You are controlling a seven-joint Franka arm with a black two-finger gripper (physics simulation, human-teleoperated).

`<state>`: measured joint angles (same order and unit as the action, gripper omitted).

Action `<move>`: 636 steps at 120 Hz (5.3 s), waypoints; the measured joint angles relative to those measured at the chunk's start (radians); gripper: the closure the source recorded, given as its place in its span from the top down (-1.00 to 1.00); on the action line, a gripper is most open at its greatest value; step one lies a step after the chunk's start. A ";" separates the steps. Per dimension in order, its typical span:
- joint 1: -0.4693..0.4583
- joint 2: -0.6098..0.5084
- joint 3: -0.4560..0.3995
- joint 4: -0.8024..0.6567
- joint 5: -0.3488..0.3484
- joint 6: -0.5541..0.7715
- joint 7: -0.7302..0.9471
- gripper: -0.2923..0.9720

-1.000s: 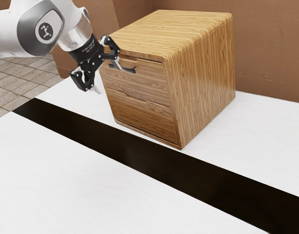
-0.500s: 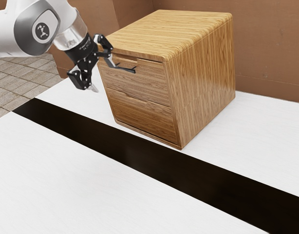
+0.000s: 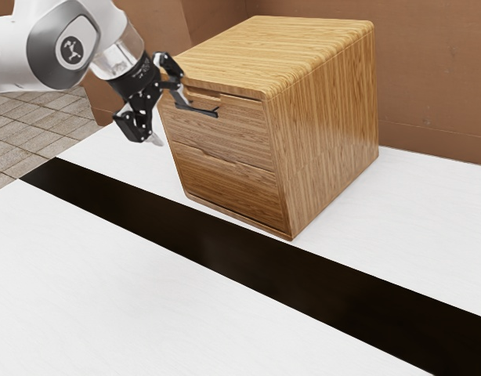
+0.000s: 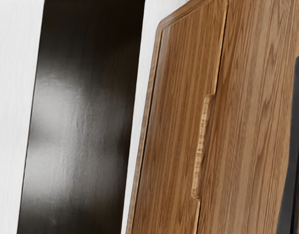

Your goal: Pull the drawer handle with one arm to open the drawer

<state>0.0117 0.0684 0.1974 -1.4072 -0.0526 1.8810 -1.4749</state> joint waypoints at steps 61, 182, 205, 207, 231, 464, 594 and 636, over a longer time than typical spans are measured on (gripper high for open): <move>0.023 0.037 -0.006 0.001 -0.004 0.036 -0.019 0.54; 0.043 0.081 -0.001 -0.006 -0.002 0.157 -0.030 0.54; 0.048 0.091 -0.001 0.001 -0.001 0.172 -0.029 0.54; 0.048 0.093 -0.002 0.003 -0.001 0.173 -0.029 0.54; 0.048 0.107 -0.003 0.023 0.000 0.181 -0.028 0.54; 0.026 0.003 0.004 -0.068 0.018 0.060 -0.112 -0.69; 0.045 -0.279 -0.005 -0.379 0.065 0.074 -0.173 -0.71; 0.084 -0.427 -0.028 -0.517 0.083 0.076 -0.189 -0.71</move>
<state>0.0961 -0.3591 0.1698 -1.9246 0.0308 1.9574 -1.6640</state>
